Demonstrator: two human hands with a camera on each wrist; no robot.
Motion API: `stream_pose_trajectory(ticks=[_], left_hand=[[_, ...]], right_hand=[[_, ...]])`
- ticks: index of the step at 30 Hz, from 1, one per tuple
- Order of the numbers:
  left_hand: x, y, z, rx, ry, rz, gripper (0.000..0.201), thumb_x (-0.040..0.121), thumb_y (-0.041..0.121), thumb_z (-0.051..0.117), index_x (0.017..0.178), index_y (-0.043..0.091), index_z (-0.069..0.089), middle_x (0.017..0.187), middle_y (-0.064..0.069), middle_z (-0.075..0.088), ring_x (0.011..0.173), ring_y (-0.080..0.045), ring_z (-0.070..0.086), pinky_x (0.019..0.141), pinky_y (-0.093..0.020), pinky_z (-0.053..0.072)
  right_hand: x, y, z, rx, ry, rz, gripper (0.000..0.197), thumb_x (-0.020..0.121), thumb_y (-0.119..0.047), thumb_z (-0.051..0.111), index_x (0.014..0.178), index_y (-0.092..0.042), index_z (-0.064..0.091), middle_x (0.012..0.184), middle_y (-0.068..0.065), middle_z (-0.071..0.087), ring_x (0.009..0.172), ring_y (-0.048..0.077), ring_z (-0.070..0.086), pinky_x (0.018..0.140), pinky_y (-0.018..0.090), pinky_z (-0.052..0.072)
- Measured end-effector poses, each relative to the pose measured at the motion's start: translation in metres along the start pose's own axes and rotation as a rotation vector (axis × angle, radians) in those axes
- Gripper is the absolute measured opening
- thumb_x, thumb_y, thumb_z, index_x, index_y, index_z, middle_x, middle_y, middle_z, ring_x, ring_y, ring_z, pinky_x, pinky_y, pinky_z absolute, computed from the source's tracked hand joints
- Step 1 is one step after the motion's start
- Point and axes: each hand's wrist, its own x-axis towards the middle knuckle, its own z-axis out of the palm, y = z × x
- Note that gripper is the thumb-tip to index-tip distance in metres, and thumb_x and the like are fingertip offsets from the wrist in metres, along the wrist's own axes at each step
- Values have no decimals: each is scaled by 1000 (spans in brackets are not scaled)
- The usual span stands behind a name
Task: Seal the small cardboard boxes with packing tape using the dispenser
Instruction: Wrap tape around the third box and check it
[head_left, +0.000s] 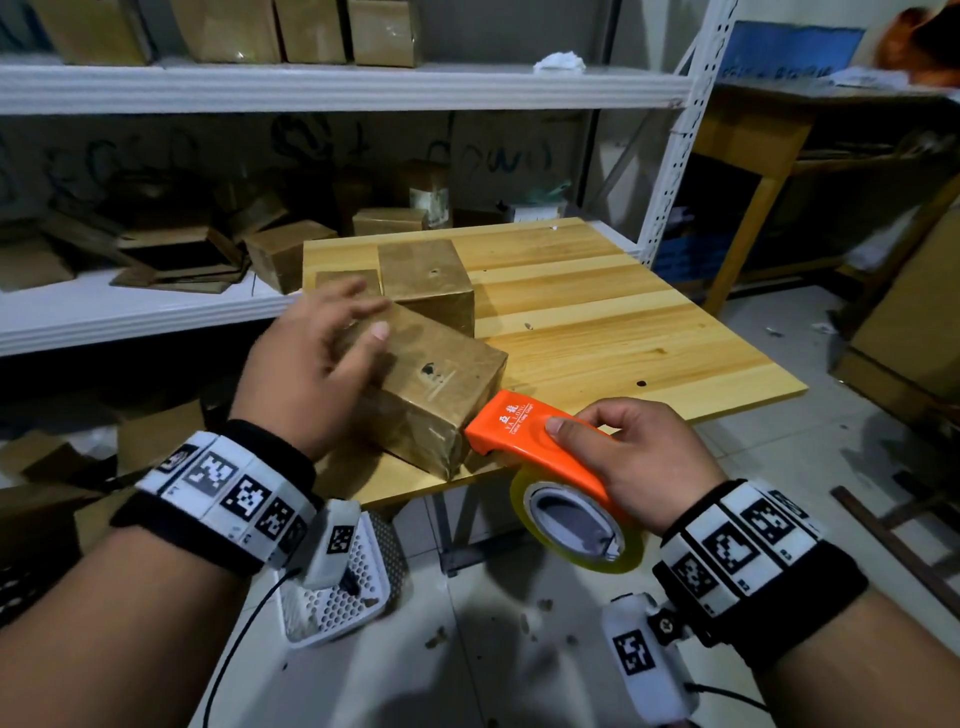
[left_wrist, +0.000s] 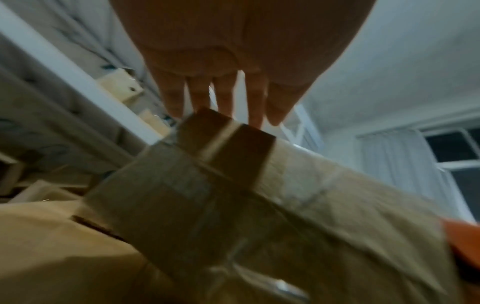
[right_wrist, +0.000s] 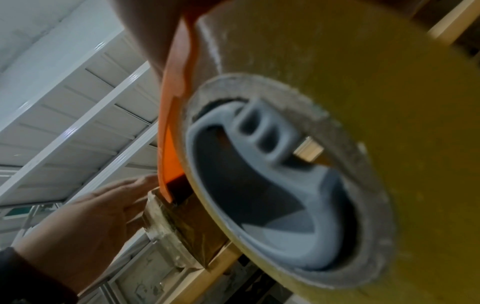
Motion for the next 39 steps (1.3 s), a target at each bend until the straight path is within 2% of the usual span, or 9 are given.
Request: stream_pose_trajectory(ticks=[3, 5, 7, 10, 15, 18, 27, 35, 39], left_hand=[[-4, 6, 10, 198, -274, 130, 62, 99, 69, 34, 153, 40, 46, 167, 14, 31, 158, -12, 21, 129, -52, 14], [-5, 1, 15, 309, -385, 123, 86, 87, 87, 11, 158, 45, 35, 170, 14, 22, 161, -13, 11, 130, -54, 6], [-4, -4, 17, 391, -423, 119, 101, 79, 93, -8, 162, 46, 23, 174, 9, 15, 162, -16, 7, 130, -52, 6], [-4, -2, 17, 464, -461, 93, 106, 71, 94, -19, 164, 48, 4, 176, 0, 2, 162, -21, 2, 131, -48, 8], [-4, 2, 18, 493, -500, 45, 119, 62, 100, -19, 165, 46, 8, 177, 0, 1, 163, -20, 0, 130, -48, 11], [-3, 2, 17, 484, -512, 23, 114, 65, 100, -11, 164, 47, 9, 177, 3, 1, 162, -19, 0, 129, -52, 13], [-6, 6, 17, 482, -507, -3, 103, 72, 92, -1, 164, 47, 10, 177, 4, 2, 162, -20, 3, 127, -51, 13], [-5, 4, 19, 478, -499, -5, 104, 72, 93, -2, 164, 46, 12, 177, 4, 3, 162, -20, 3, 127, -51, 14], [-5, 3, 19, 477, -493, -2, 110, 68, 98, -5, 164, 47, 13, 177, 4, 4, 162, -20, 3, 127, -51, 14]], right_hand=[[1, 0, 0, 11, 6, 6, 34, 86, -62, 74, 81, -28, 75, 70, -2, 79, 64, 21, 77, 78, 48, 65], [1, 0, -1, 24, 14, 6, 36, 87, -59, 75, 79, -24, 75, 70, -2, 79, 63, 19, 76, 77, 45, 64], [2, 1, -1, 26, 19, 7, 37, 87, -57, 76, 78, -21, 75, 69, -1, 79, 63, 20, 76, 76, 43, 63], [1, 2, -3, 34, 19, 2, 36, 85, -56, 77, 78, -21, 75, 72, 1, 80, 66, 23, 78, 77, 44, 65], [-4, 1, -17, 53, 5, -9, 35, 89, -51, 76, 81, -17, 76, 74, 3, 80, 66, 21, 78, 68, 33, 60], [-7, -2, -26, 49, -13, -22, 37, 88, -51, 77, 83, -15, 77, 74, 2, 81, 65, 19, 78, 66, 31, 58], [-9, 3, -37, 13, -36, 5, 43, 83, -58, 75, 82, -15, 76, 74, 3, 80, 68, 23, 79, 77, 42, 64], [-11, -4, -40, -26, -46, 21, 42, 84, -57, 75, 82, -15, 76, 73, 2, 80, 66, 20, 78, 72, 39, 63], [-10, -8, -33, -98, -41, 48, 46, 86, -61, 74, 81, -16, 77, 74, 2, 80, 69, 22, 78, 77, 41, 64]])
